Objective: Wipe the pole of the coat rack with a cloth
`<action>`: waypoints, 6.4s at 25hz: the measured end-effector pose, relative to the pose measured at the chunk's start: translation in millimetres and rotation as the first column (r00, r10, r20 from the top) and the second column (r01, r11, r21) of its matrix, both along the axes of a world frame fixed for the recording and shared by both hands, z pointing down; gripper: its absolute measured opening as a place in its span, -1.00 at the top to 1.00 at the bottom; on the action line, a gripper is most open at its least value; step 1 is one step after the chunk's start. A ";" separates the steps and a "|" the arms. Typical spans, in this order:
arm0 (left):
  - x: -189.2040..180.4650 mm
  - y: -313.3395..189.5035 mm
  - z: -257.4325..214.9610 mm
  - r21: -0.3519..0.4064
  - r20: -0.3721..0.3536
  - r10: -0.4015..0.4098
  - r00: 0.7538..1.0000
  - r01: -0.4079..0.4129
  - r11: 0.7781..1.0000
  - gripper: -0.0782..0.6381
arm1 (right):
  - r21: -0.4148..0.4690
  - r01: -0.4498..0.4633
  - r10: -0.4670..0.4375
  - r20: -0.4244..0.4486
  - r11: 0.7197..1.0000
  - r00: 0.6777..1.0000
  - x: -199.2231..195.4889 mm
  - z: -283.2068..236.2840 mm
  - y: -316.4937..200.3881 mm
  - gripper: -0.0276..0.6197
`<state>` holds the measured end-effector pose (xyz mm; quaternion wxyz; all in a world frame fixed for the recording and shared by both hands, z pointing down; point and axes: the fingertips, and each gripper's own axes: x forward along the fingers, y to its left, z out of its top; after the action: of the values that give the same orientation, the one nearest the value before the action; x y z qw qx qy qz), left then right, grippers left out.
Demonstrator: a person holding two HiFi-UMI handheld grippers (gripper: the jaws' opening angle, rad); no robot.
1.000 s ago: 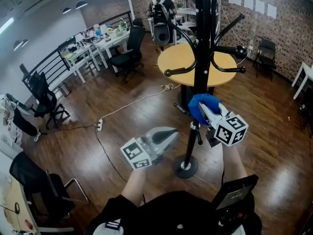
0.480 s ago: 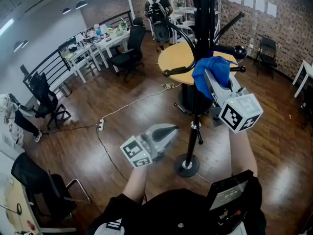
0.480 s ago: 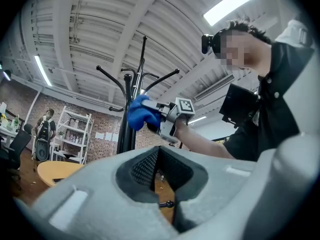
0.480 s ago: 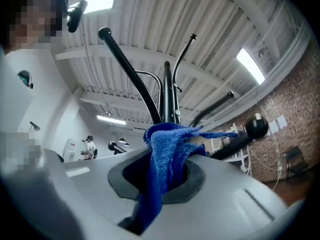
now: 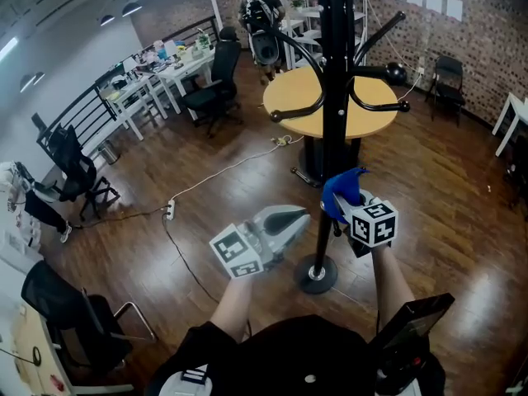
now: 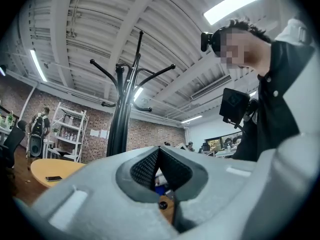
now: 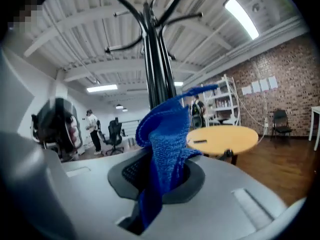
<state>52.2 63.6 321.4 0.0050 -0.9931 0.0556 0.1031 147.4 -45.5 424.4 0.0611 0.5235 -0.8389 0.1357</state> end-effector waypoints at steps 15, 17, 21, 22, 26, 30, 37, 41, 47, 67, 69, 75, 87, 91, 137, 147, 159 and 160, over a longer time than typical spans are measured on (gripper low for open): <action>3.4 -3.0 4.3 -0.010 0.002 -0.009 1.000 0.009 1.000 0.79 | -0.296 0.174 -0.134 0.149 0.939 0.980 -6.8 47.1 41.4 0.81; 1.4 -2.5 4.5 -0.010 0.000 -0.014 1.000 0.014 1.000 0.79 | -0.248 0.100 -0.077 0.098 0.964 0.992 -0.1 53.9 26.2 0.81; 0.6 2.3 7.7 -0.011 0.003 -0.008 1.000 0.008 1.000 0.79 | -0.124 0.038 -0.034 0.035 0.992 0.999 2.2 48.4 5.0 0.81; -0.5 3.8 8.7 -0.011 0.004 -0.007 1.000 0.008 1.000 0.79 | -0.088 0.037 -0.034 0.029 0.995 0.999 0.9 39.4 3.6 0.81; -5.4 5.6 9.1 -0.010 0.001 -0.012 1.000 0.012 1.000 0.79 | 0.076 0.052 -0.056 0.057 0.996 0.997 -5.9 -26.9 2.8 0.81; -6.3 4.1 6.9 -0.009 -0.007 -0.013 1.000 0.013 1.000 0.79 | 0.293 0.023 -0.039 0.048 0.956 0.998 -5.3 -125.0 3.7 0.81; -4.5 3.7 7.1 -0.005 -0.023 -0.007 1.000 0.007 1.000 0.79 | 0.569 -0.030 0.063 -0.039 0.822 0.997 -7.9 -257.5 8.4 0.81; -7.7 3.0 4.1 -0.008 -0.026 -0.016 1.000 0.016 1.000 0.79 | 0.650 -0.029 0.070 -0.038 0.759 0.997 -11.9 -296.0 21.3 0.81; -9.5 3.8 7.9 -0.006 -0.022 -0.012 1.000 0.012 1.000 0.79 | 0.485 -0.054 0.054 0.013 0.873 0.998 -0.2 -216.2 1.8 0.81; 10.2 11.9 12.3 -0.030 0.030 0.041 0.999 -0.041 0.999 0.79 | -0.359 0.236 -0.207 0.117 0.903 0.971 -11.8 39.7 55.6 0.81; 9.3 13.2 11.0 -0.025 0.030 0.040 0.999 -0.039 0.999 0.79 | -0.352 0.256 -0.220 0.138 0.900 0.966 -13.7 38.7 59.1 0.81; 6.7 13.4 12.9 -0.023 0.026 0.026 0.999 -0.025 0.999 0.79 | -0.238 0.086 -0.057 0.124 0.968 0.991 -2.0 54.7 16.5 0.81; -7.9 10.6 12.6 -0.013 0.007 -0.010 1.000 0.010 1.000 0.79 | 0.233 0.064 -0.113 0.202 0.970 0.973 -9.2 -112.6 -2.1 0.81; -4.3 12.1 5.9 -0.004 -0.006 -0.001 1.000 0.000 1.000 0.79 | 0.449 0.041 -0.136 0.182 0.893 0.974 -11.4 -222.9 4.3 0.81; 3.3 6.3 12.6 -0.013 0.008 0.016 1.000 -0.016 1.000 0.79 | -0.285 0.194 -0.148 0.177 0.939 0.973 -9.5 43.1 42.0 0.81; -9.4 13.5 15.0 0.007 0.013 -0.001 1.000 0.001 1.000 0.79 | 0.123 0.036 -0.054 0.150 0.992 0.987 2.8 -64.6 -4.5 0.81; -4.0 15.6 7.1 0.017 0.004 0.008 1.000 -0.008 1.000 0.79 | 0.734 -0.044 -0.078 0.131 0.678 0.988 -0.7 -352.1 70.9 0.81; -4.5 15.1 7.1 0.017 0.005 0.006 1.000 -0.006 1.000 0.79 | 0.763 -0.032 -0.103 0.128 0.646 0.986 -4.7 -360.3 86.6 0.81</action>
<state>47.7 78.7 328.5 0.0135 -0.9934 0.0519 0.1011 142.7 41.0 64.1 -0.2293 0.4713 -0.8303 -0.1895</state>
